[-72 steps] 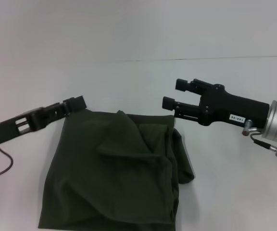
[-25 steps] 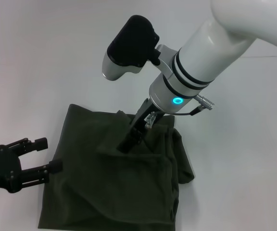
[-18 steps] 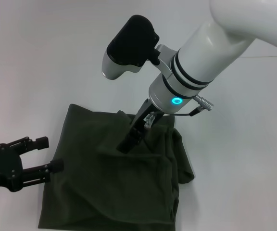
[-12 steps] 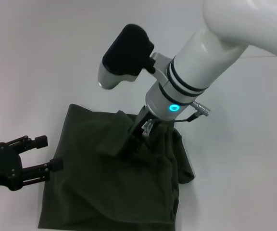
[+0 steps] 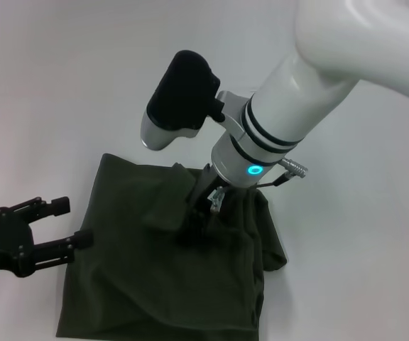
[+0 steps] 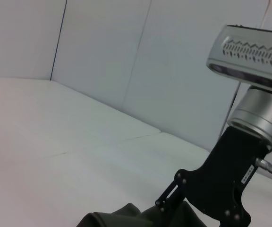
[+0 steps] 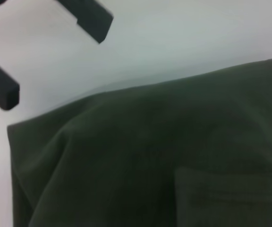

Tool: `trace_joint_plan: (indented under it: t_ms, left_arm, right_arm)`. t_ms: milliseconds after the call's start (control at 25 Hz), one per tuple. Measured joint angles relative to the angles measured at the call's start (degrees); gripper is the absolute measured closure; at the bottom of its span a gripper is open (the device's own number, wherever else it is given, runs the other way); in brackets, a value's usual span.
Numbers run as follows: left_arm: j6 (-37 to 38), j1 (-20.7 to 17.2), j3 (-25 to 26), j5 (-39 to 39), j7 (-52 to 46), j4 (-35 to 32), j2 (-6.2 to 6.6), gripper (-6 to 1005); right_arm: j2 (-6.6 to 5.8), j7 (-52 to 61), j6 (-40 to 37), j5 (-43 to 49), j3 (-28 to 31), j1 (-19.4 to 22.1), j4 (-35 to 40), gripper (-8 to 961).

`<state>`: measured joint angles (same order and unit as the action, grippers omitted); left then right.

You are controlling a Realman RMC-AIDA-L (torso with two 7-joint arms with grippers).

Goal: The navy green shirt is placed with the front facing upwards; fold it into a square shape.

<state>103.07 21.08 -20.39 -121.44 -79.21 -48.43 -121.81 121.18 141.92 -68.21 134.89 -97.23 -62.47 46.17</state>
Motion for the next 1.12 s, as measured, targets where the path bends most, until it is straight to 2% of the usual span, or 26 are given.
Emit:
trace_joint_plan:
  t_ms: [240, 520, 1120]
  left_arm:
    - [-0.4, 0.5, -0.1, -0.3, 0.5, 0.3, -0.15, 155]
    - [-0.6, 0.6, -0.1, 0.1, 0.6, 0.3, -0.18, 156]
    - [-0.7, 1.2, -0.1, 0.1, 1.8, 0.4, -0.53, 155]
  right_arm:
    - [0.06, 0.0, 3.1, -1.1, -3.8, 0.2, -0.5, 209]
    - [0.08, -1.1, 3.6, -1.6, -4.1, 0.3, -0.4, 227]
    - [-0.10, -2.0, 4.4, -2.5, -4.4, 1.1, -0.4, 877]
